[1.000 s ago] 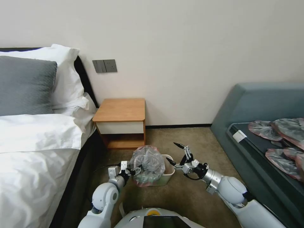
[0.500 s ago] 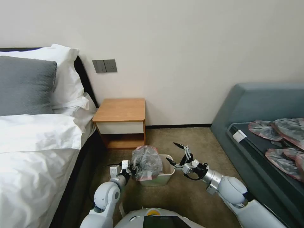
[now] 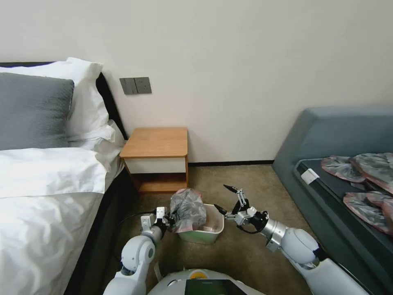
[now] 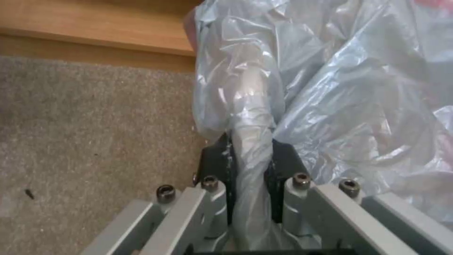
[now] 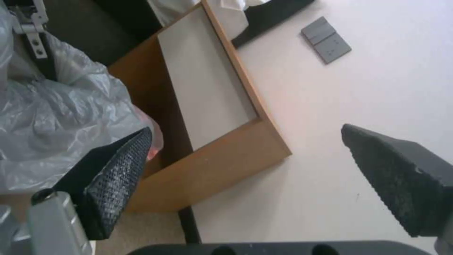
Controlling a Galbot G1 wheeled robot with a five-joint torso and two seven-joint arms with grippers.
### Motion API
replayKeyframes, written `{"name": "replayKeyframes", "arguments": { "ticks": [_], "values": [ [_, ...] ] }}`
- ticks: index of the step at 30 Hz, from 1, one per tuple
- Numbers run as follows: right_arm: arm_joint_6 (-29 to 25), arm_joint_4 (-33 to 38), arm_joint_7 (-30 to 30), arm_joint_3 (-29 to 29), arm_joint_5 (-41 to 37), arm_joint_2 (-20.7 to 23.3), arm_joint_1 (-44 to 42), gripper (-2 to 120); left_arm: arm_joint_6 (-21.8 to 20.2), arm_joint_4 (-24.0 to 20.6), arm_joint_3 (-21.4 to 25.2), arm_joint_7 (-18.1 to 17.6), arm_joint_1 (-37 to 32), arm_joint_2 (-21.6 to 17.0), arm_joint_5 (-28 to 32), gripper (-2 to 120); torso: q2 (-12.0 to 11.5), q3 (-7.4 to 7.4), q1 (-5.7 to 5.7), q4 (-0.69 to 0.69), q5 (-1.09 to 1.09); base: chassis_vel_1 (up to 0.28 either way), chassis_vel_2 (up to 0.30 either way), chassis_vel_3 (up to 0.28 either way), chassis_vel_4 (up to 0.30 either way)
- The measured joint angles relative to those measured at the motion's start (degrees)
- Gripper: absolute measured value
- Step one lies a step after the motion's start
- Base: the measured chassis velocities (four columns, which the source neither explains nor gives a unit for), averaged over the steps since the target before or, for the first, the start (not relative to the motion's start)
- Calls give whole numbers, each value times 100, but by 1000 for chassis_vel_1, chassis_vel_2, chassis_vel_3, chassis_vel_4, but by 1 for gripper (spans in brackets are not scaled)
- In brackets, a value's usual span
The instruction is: Pick up the garbage bag from the table and place it over the trash can.
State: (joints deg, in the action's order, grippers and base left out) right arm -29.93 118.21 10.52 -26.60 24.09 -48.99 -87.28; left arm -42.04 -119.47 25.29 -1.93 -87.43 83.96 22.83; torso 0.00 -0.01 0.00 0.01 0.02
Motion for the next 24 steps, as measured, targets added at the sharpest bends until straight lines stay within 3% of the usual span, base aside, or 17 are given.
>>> {"name": "replayKeyframes", "arguments": {
  "ticks": [6, 13, 18, 21, 24],
  "values": [
    [-7, 16, 0, -7, -1, 7, -5, 100, 122, 3, -50, -86, -90, 8, -117, 9, 0, 0, 0, -1, 0, 0, 0, 0, 0],
    [51, 89, -60, 36, -45, -7, 60, 100, 765, -241, -69, -145, -316, -35, -133, 9, -1, 1, 0, -2, -5, 0, 0, 0, 0],
    [127, 121, -107, 70, -93, -34, 135, 100, 1577, -478, -22, -82, -452, -132, -134, 9, -1, 1, 0, -1, -3, 0, 0, 0, 0],
    [154, 135, -146, 70, -120, -44, 151, 100, 1820, -536, -4, -50, -509, -165, -147, 9, 0, 1, 0, -1, -3, 0, 0, 0, 0],
    [445, 280, -393, 104, -575, -67, 184, 100, 2406, -600, 43, 38, -660, -247, -302, 9, -1, 1, 0, -1, -2, 0, 0, 0, 0]
  ]
}}
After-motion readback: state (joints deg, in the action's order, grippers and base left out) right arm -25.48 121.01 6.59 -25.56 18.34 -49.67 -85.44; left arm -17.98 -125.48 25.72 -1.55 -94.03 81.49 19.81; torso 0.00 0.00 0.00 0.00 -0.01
